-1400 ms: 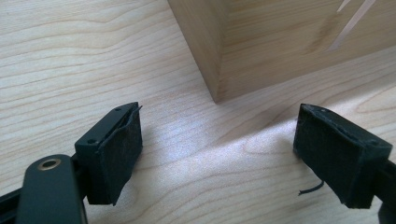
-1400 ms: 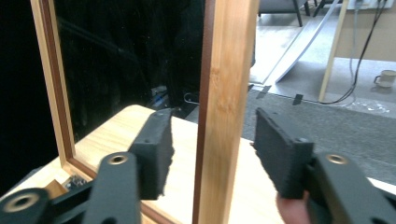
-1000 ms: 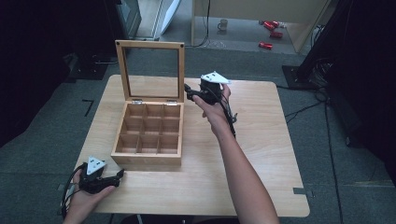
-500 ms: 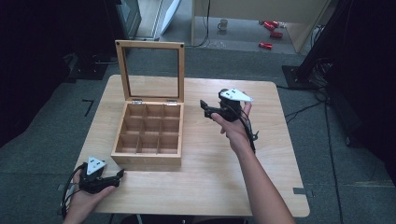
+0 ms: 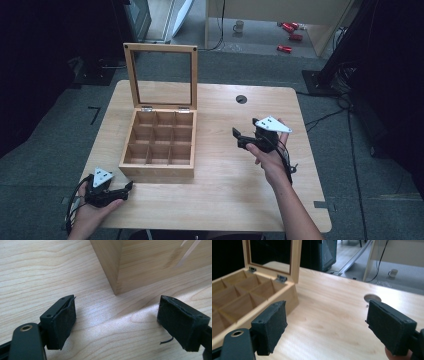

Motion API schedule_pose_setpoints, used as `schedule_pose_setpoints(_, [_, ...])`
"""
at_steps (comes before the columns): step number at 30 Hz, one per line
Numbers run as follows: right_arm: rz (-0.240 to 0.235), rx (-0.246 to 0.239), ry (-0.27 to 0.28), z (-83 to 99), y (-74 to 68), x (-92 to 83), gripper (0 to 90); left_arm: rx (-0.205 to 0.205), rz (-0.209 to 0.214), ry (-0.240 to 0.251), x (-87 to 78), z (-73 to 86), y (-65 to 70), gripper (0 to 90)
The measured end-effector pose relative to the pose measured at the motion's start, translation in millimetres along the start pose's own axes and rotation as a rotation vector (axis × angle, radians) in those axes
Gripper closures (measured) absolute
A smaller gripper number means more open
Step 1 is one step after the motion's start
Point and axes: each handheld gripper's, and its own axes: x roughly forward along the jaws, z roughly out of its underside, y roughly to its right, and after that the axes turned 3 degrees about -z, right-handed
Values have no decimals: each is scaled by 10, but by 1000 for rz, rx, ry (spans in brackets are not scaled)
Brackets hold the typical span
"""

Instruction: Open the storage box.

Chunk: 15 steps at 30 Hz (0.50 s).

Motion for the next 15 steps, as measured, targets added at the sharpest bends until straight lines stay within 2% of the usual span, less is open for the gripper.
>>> schedule_pose_setpoints(11, [31,42,-27,348,120,-348,163,-1,0,0,0,0,1,158])
schedule_pose_setpoints(13, [47,56,-34,461,188,-465,162,-1,-1,0,0,0,1,159])
schedule_pose_setpoints(15, [50,60,-36,488,205,-492,162,-1,-1,0,0,0,1,159])
